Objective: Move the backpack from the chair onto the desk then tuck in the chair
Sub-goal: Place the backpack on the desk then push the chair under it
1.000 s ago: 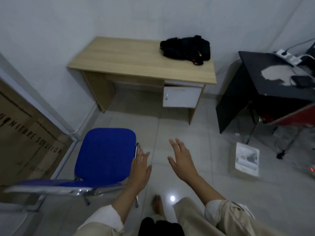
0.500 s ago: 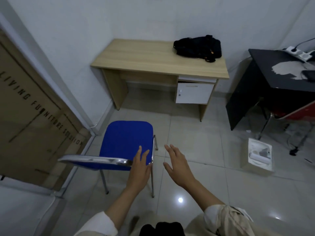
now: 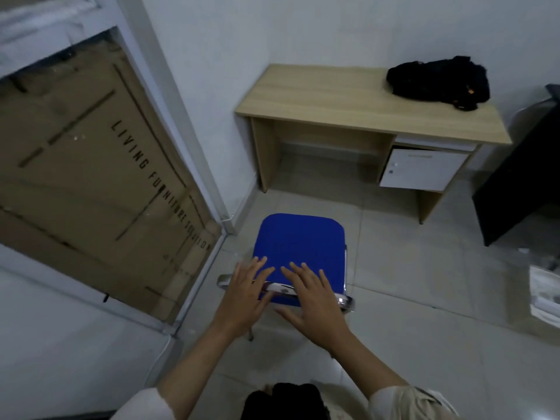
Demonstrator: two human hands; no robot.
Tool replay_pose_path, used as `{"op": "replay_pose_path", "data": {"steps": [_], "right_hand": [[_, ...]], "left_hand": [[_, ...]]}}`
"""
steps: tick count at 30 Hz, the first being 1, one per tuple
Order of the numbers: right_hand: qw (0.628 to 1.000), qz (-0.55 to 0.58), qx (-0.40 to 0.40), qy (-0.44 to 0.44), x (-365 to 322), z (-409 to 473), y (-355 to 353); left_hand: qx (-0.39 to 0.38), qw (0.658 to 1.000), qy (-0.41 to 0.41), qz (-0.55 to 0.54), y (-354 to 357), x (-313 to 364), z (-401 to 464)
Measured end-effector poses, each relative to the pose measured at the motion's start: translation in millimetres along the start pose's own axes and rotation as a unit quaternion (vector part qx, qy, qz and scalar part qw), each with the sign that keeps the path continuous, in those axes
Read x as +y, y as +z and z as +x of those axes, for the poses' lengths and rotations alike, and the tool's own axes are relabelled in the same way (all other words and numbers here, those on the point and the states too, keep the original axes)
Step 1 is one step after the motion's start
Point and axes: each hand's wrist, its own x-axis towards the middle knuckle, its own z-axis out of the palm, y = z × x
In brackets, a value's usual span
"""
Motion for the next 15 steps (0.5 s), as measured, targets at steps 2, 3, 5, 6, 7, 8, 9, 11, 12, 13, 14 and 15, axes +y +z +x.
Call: {"op": "replay_pose_path", "data": {"steps": [2,3,5,6,7,8,9,11,12,13,14,15], "right_hand": [[0.997,-0.067,-0.028,0.004,1,10,9],[0.995,-0.089,-0.041,0.014,1,15,13],[0.992,-0.118,-0.037,0.03,2,21,14],[0.99,-0.142,-0.01,0.026,3,22,13],[0.984,-0.175,0.023,0.017,4,22,13],[0.978,-0.204,0.04,0.012,3,23,14],[0.974,-0.22,0.055,0.009,2,24,14],[0.968,-0.235,0.091,0.001,1,30,19],[0.965,-0.239,0.108,-0.003,4,35,21],[0.964,-0.238,0.117,-0.008,6,36,22],[0.963,-0.24,0.125,-0.011,9,37,22],[0.962,-0.242,0.127,-0.013,12,37,22]], "left_hand": [[-0.038,0.998,0.032,0.023,-4,-24,-2],[-0.048,0.997,0.056,0.029,-7,-35,2],[-0.067,0.991,0.106,0.041,-13,-44,15],[-0.08,0.989,0.12,0.041,-17,-42,24],[-0.096,0.986,0.129,0.04,-20,-39,32],[-0.113,0.983,0.138,0.038,-20,-37,38],[-0.128,0.981,0.143,0.04,-18,-34,42],[-0.14,0.976,0.15,0.074,-13,-34,48],[-0.138,0.974,0.156,0.089,-9,-38,52],[-0.134,0.973,0.16,0.099,-7,-40,54],[-0.131,0.972,0.165,0.104,-5,-41,56],[-0.129,0.971,0.172,0.105,-2,-42,58]]}}
